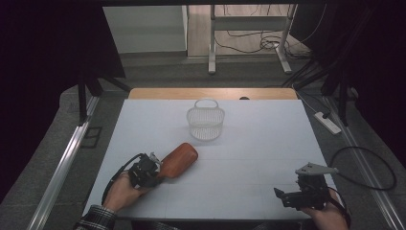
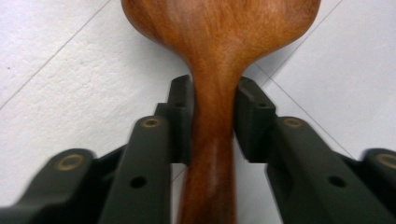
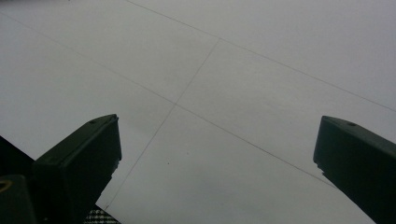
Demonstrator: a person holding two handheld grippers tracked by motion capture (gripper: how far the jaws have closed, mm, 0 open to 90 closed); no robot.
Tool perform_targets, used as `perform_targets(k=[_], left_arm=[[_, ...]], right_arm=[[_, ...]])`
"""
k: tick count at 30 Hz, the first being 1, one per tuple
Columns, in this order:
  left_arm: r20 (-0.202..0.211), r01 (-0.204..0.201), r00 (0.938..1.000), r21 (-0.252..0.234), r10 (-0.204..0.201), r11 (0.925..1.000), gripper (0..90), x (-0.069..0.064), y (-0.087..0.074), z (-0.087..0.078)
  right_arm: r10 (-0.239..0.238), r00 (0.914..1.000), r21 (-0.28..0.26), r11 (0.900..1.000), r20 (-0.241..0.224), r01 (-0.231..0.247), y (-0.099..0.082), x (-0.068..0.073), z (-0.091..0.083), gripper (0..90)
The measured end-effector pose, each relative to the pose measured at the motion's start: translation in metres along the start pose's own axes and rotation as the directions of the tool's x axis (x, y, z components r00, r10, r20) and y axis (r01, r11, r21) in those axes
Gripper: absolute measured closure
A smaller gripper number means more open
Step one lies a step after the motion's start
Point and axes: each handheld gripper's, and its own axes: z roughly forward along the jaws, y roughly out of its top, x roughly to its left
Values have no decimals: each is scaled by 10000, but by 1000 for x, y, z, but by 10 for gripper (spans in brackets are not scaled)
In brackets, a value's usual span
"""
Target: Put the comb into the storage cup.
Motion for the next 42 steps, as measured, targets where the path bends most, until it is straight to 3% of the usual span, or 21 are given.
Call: perform_targets(k=[4, 16, 32, 42], left_arm=[[-60, -102, 9999, 2, 102, 9999, 719, -1, 1, -2], [395, 279, 9989, -520, -259, 9983, 724, 2, -1, -9], [378, 243, 9991, -864, -211, 9960, 725, 1, -1, -15], [593, 335, 9980, -1732, -235, 9843, 724, 1, -4, -25]], right_arm=[[4, 10000, 11, 10000, 9, -4, 0, 0, 0, 12], [-24, 10000, 12, 10000, 2, 24, 0, 0, 0, 14], [-36, 10000, 29, 10000, -9, 36, 0, 0, 0, 15], [-42, 10000, 18, 10000, -6, 42, 0, 0, 0, 13]])
